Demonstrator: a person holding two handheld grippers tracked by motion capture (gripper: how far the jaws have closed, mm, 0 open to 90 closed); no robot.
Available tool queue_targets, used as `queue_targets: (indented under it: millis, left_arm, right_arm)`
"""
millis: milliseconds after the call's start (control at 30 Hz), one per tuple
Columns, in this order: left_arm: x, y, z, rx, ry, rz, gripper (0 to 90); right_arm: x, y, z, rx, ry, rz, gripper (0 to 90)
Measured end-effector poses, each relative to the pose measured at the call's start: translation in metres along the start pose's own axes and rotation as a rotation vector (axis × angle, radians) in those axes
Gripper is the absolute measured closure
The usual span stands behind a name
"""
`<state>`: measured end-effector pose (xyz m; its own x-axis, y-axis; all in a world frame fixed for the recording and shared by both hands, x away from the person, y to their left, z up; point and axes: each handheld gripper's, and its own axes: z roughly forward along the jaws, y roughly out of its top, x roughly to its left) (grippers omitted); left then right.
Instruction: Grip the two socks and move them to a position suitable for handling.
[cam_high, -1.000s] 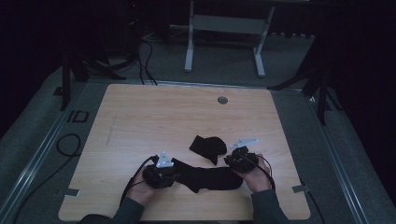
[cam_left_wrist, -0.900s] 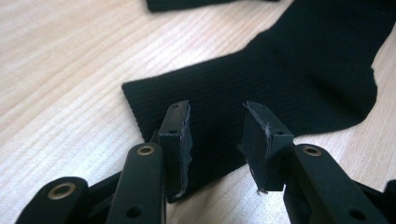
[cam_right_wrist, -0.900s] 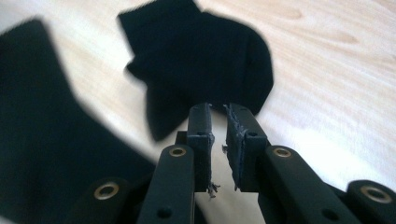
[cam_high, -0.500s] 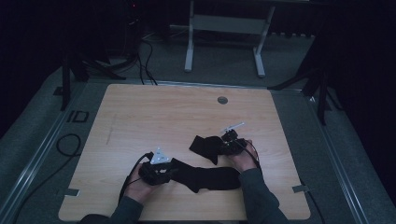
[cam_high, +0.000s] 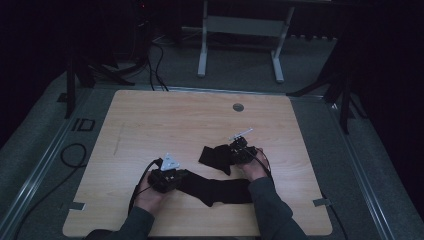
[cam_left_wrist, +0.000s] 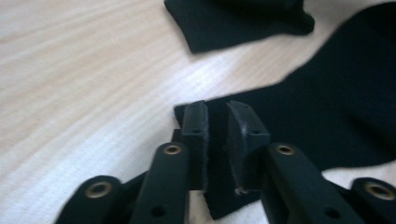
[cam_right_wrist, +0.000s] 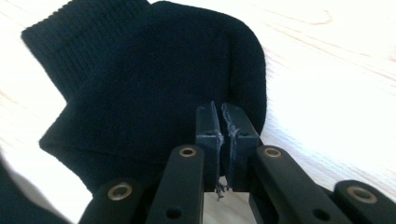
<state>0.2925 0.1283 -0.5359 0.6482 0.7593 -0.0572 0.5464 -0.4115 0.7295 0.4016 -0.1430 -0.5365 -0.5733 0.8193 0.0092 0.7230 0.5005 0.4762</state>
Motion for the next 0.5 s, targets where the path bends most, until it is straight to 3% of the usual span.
queue_targets:
  millis: [200,500]
  left_arm:
    - [0.004,0.012,0.005,0.009,0.026,0.01,89.8]
    - [0.007,0.023,0.024,0.012,0.031,-0.01,90.0]
  right_arm:
    - [0.014,0.003,0.002,-0.002,0.033,-0.01,85.8]
    - [0.026,0.009,0.006,-0.012,0.053,-0.008,85.7]
